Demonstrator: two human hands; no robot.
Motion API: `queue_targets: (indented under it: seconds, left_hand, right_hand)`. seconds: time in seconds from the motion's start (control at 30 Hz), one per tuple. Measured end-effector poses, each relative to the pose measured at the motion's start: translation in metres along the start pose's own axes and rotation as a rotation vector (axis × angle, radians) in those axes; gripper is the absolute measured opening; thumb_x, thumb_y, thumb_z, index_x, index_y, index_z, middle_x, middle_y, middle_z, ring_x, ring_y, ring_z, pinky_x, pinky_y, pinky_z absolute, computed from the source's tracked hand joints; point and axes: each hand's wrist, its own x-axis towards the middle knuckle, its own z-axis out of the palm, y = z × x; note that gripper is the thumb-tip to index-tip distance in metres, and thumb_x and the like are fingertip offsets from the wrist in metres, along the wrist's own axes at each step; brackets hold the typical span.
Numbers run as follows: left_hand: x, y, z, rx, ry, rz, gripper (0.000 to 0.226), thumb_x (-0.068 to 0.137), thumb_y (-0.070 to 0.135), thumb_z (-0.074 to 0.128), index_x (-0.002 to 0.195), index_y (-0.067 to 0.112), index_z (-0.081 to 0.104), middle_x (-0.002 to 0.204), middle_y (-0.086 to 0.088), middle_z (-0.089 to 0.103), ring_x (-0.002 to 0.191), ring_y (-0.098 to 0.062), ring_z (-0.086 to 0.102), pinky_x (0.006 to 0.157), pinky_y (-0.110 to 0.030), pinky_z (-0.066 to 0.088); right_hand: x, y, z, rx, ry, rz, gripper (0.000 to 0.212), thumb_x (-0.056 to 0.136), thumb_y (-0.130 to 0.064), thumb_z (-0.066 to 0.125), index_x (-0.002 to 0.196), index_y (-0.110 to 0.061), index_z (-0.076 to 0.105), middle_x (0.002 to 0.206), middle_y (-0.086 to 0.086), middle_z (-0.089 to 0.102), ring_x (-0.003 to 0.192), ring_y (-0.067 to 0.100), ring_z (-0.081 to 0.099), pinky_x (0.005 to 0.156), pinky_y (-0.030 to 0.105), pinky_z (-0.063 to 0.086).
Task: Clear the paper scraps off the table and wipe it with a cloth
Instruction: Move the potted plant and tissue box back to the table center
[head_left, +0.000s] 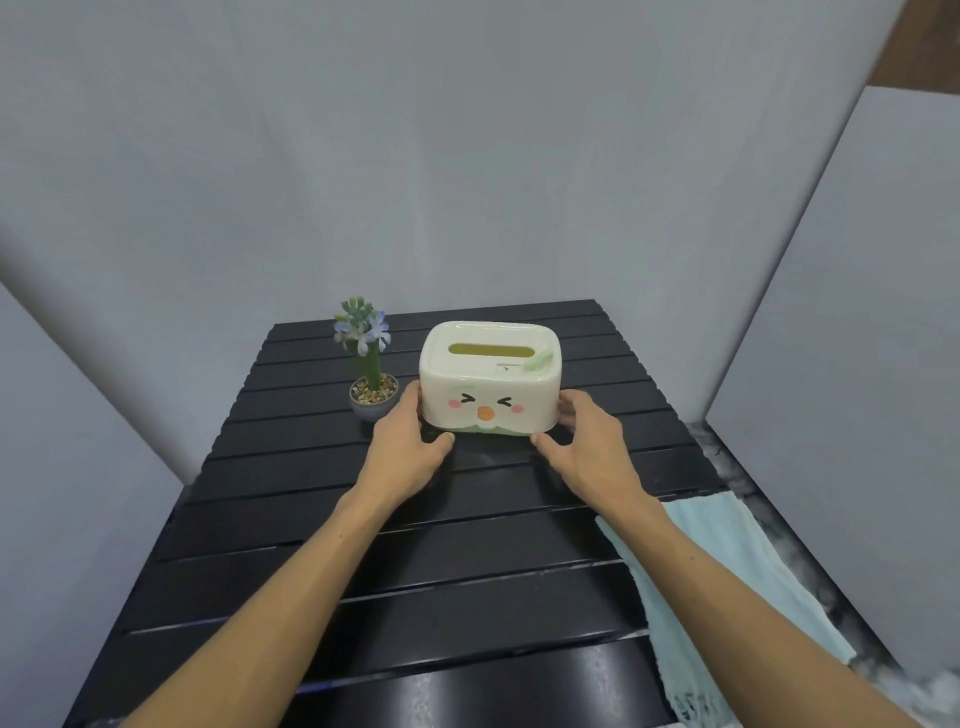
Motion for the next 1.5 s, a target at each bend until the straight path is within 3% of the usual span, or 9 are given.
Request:
queue_targets:
  seconds: [0.3, 0.4, 0.53, 0.7, 0.87, 1.07, 1.27, 1.37, 1.5]
  left_hand:
    - [-0.008, 0.0, -0.002, -0.013, 0.006, -0.014, 0.069, 0.084, 0.02, 0.072, 0.144, 0.026, 0.039, 0.138, 0.007, 0.055, 0.125, -0.009, 0.05, 0.107, -0.037, 0.043]
    - [-0.01, 0.001, -0.003, -0.019, 0.013, 0.002, 0.066, 0.084, 0.022, 0.072, 0.142, 0.027, 0.04, 0.135, 0.011, 0.055, 0.123, -0.006, 0.051, 0.106, -0.035, 0.044]
    - [-0.009, 0.008, -0.004, -0.046, 0.038, 0.021, 0.065, 0.082, 0.032, 0.074, 0.139, 0.028, 0.041, 0.126, 0.019, 0.053, 0.114, -0.001, 0.05, 0.095, -0.025, 0.044]
    - [-0.009, 0.016, -0.005, -0.085, 0.021, 0.01, 0.062, 0.081, 0.039, 0.075, 0.133, 0.035, 0.043, 0.122, 0.021, 0.056, 0.11, 0.003, 0.051, 0.091, -0.02, 0.041]
    - [-0.015, 0.015, -0.003, -0.081, 0.029, 0.006, 0.064, 0.082, 0.038, 0.075, 0.137, 0.032, 0.042, 0.126, 0.019, 0.054, 0.117, -0.001, 0.051, 0.099, -0.027, 0.043]
    - [-0.025, 0.016, -0.002, -0.086, 0.065, -0.03, 0.066, 0.083, 0.033, 0.074, 0.14, 0.028, 0.042, 0.132, 0.013, 0.055, 0.119, -0.007, 0.054, 0.103, -0.035, 0.048]
    - [-0.031, 0.014, 0.002, -0.065, 0.084, -0.029, 0.063, 0.084, 0.029, 0.074, 0.139, 0.025, 0.043, 0.131, 0.011, 0.054, 0.116, -0.007, 0.054, 0.099, -0.029, 0.047]
    - [-0.023, 0.013, 0.0, -0.051, 0.077, -0.034, 0.066, 0.081, 0.032, 0.075, 0.138, 0.026, 0.043, 0.134, 0.011, 0.055, 0.117, -0.006, 0.051, 0.099, -0.034, 0.049]
    - [-0.015, 0.011, -0.002, -0.03, 0.063, -0.043, 0.072, 0.077, 0.034, 0.078, 0.138, 0.028, 0.041, 0.133, 0.009, 0.056, 0.121, -0.006, 0.05, 0.099, -0.043, 0.051]
  right_hand:
    - [-0.005, -0.002, -0.008, -0.034, -0.015, 0.002, 0.051, 0.084, -0.035, 0.076, 0.127, -0.016, 0.057, 0.114, -0.007, 0.064, 0.103, 0.01, 0.061, 0.092, 0.03, 0.053]
    - [-0.005, -0.002, -0.011, -0.014, -0.017, -0.006, 0.056, 0.082, -0.041, 0.077, 0.128, -0.019, 0.055, 0.119, -0.007, 0.063, 0.102, 0.009, 0.06, 0.085, 0.023, 0.049]
    - [-0.004, -0.003, -0.012, -0.012, -0.041, -0.01, 0.075, 0.078, -0.046, 0.079, 0.14, -0.02, 0.045, 0.136, -0.004, 0.056, 0.116, 0.011, 0.054, 0.093, 0.026, 0.043]
    - [0.0, 0.001, -0.01, -0.035, -0.131, 0.05, 0.109, 0.065, -0.065, 0.08, 0.153, -0.022, 0.029, 0.153, -0.002, 0.042, 0.139, 0.019, 0.042, 0.111, 0.042, 0.039]
    - [0.001, -0.005, -0.004, 0.031, -0.119, -0.029, 0.079, 0.074, -0.043, 0.083, 0.14, -0.029, 0.042, 0.136, -0.007, 0.055, 0.119, 0.008, 0.05, 0.095, 0.026, 0.04]
    - [0.007, -0.006, -0.004, 0.024, -0.11, -0.046, 0.067, 0.077, -0.026, 0.081, 0.135, -0.024, 0.047, 0.126, -0.004, 0.059, 0.112, 0.011, 0.054, 0.087, 0.023, 0.041]
    - [0.007, -0.008, -0.008, 0.0, -0.118, -0.049, 0.061, 0.079, -0.022, 0.078, 0.133, -0.021, 0.049, 0.114, -0.011, 0.057, 0.104, 0.008, 0.054, 0.074, 0.013, 0.038]
    - [0.004, -0.005, -0.009, 0.001, -0.122, -0.038, 0.063, 0.08, -0.024, 0.079, 0.135, -0.021, 0.048, 0.119, -0.008, 0.06, 0.106, 0.009, 0.058, 0.08, 0.016, 0.04]
    - [0.006, -0.005, -0.011, 0.017, -0.118, 0.029, 0.093, 0.077, -0.03, 0.083, 0.152, -0.014, 0.03, 0.124, -0.004, 0.058, 0.114, 0.012, 0.056, 0.088, 0.025, 0.043]
